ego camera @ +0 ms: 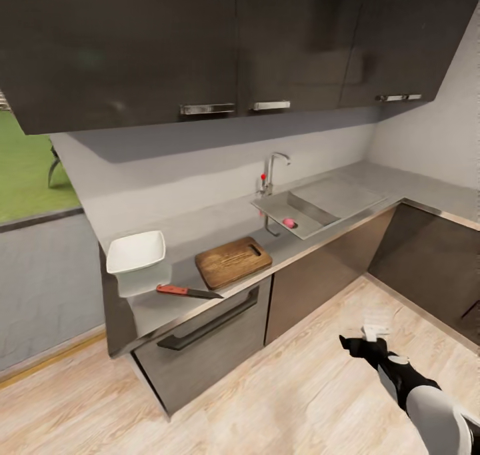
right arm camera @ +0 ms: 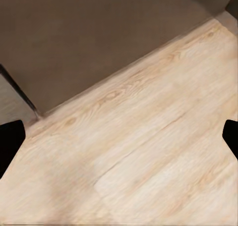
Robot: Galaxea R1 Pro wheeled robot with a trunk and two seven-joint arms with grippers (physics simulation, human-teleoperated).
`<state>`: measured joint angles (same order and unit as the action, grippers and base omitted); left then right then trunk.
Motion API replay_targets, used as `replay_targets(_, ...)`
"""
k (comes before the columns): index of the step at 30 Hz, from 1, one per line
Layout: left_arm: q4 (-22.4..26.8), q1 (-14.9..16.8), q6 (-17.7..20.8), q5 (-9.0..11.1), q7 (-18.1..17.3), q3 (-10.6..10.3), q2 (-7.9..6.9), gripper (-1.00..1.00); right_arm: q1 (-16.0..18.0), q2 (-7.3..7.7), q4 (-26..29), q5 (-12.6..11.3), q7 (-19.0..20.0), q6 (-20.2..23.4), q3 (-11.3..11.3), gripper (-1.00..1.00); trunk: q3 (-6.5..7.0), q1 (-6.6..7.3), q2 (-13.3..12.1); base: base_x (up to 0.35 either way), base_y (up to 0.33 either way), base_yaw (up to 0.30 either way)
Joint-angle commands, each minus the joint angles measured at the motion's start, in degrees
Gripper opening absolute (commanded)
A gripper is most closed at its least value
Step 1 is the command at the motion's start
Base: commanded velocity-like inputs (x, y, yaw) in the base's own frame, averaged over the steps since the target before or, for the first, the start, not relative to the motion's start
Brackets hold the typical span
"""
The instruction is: In the kitchen, take the Vidalia onion out of the sink, dice it on the chopping board with the paring knife, put the diced onion into the bowl on the countertop, then place both the paring knife and the chopping board into the sink.
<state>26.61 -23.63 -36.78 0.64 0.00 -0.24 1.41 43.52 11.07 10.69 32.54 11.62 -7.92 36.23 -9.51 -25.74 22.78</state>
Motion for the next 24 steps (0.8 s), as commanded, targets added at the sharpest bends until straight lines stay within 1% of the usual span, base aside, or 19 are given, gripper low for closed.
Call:
replay_targets(1,0.11,-0.02,-0.05,0.06,0.00,-0.03,-0.01,1.00,-0.25,0.53,-3.68,0.41,-0.98,-4.23,0.43,1.00,-0.11,-0.04,0.14,0.000,-0.324,0.000)
replay_targets(3,0.11,-0.02,-0.05,0.06,0.00,-0.01,0.00,1.00,-1.18,0.77,-5.84,0.45,-1.80,-7.75,0.35,1.00,-0.11,-0.04,0.14,0.000,-0.324,0.000)
replay_targets(5,0.11,-0.01,-0.05,0.10,0.03,-0.02,0.00,1.00,-4.54,0.94,-8.08,0.48,-2.67,-12.75,0.24,1.00,-0.11,-0.04,0.14,0.000,-0.320,0.000)
replay_targets(8,0.11,-0.01,-0.05,0.13,0.06,-0.02,0.00,1.00,-8.13,0.67,-9.00,0.50,-2.96,-15.88,0.17,1.00,-0.11,-0.04,0.14,0.000,-0.307,0.000)
replay_targets(9,0.14,-0.01,-0.05,0.14,0.07,-0.02,0.00,1.00,-10.26,0.49,-9.23,0.50,-3.01,-17.61,0.17,1.00,-0.11,-0.04,0.14,0.000,-0.293,0.000)
replay_targets(10,0.17,-0.01,-0.05,0.14,0.07,-0.01,0.00,1.00,-11.39,0.43,-9.31,0.50,-3.02,-18.55,0.15,1.00,-0.11,-0.04,0.14,0.000,-0.290,0.000)
replay_targets(11,0.26,-0.01,-0.08,0.16,0.08,-0.01,0.00,1.00,-13.67,0.31,-9.43,0.51,-3.05,-20.53,0.12,1.00,-0.11,-0.04,0.14,0.000,-0.286,0.000)
replay_targets(12,0.30,-0.01,-0.09,0.18,0.08,-0.02,0.00,1.00,-14.84,0.23,-9.47,0.51,-3.06,-21.57,0.11,1.00,-0.11,-0.04,0.14,0.000,-0.285,0.000)
replay_targets(13,0.36,-0.01,-0.11,0.20,0.11,0.00,0.00,1.00,-17.23,-0.10,-9.54,0.51,-3.07,-23.75,0.10,1.00,-0.11,-0.04,0.14,0.000,-0.284,0.000)
replay_targets(14,0.38,-0.01,-0.11,0.21,0.13,0.01,0.00,1.00,-18.42,-0.34,-9.56,0.51,-3.08,-24.87,0.09,1.00,-0.11,-0.04,0.14,0.000,-0.286,0.000)
replay_targets(17,0.47,-0.01,-0.13,0.30,0.16,0.04,0.00,1.00,-26.09,-2.13,-9.65,0.57,-3.15,-32.04,0.08,1.00,-0.11,-0.04,0.14,0.000,-0.301,0.000)
replay_targets(18,0.48,-0.01,-0.13,0.30,0.17,0.05,0.00,1.00,-27.36,-2.42,-9.66,0.57,-3.16,-33.34,0.08,1.00,-0.11,-0.04,0.14,0.000,-0.309,0.000)
replay_targets(19,0.51,-0.01,-0.13,0.31,0.17,0.05,0.00,1.00,-29.83,-2.97,-9.68,0.58,-3.17,-36.12,0.08,1.00,-0.11,-0.04,0.14,0.000,-0.312,0.000)
replay_targets(21,0.52,-0.01,-0.14,0.32,0.19,0.06,0.00,1.00,-32.22,-3.46,-9.70,0.60,-3.19,-38.94,0.08,1.00,-0.11,-0.04,0.14,0.000,-0.314,0.000)
replay_targets(22,0.53,-0.01,-0.14,0.32,0.22,0.06,0.00,1.00,-34.66,-3.84,-9.71,0.68,-3.22,-41.69,0.07,1.00,-0.11,-0.04,0.14,0.000,-0.316,0.000)
replay_targets(23,0.53,-0.01,-0.14,0.32,0.23,0.06,0.00,1.00,-35.83,-3.99,-9.71,0.74,-3.21,-43.05,0.07,1.00,-0.11,-0.04,0.14,0.000,-0.316,0.000)
replay_targets(24,0.54,-0.01,-0.14,0.32,0.24,0.06,0.00,1.00,-37.98,-4.21,-9.72,0.81,-3.20,-45.67,0.07,1.00,-0.11,-0.04,0.14,0.000,-0.317,0.000)
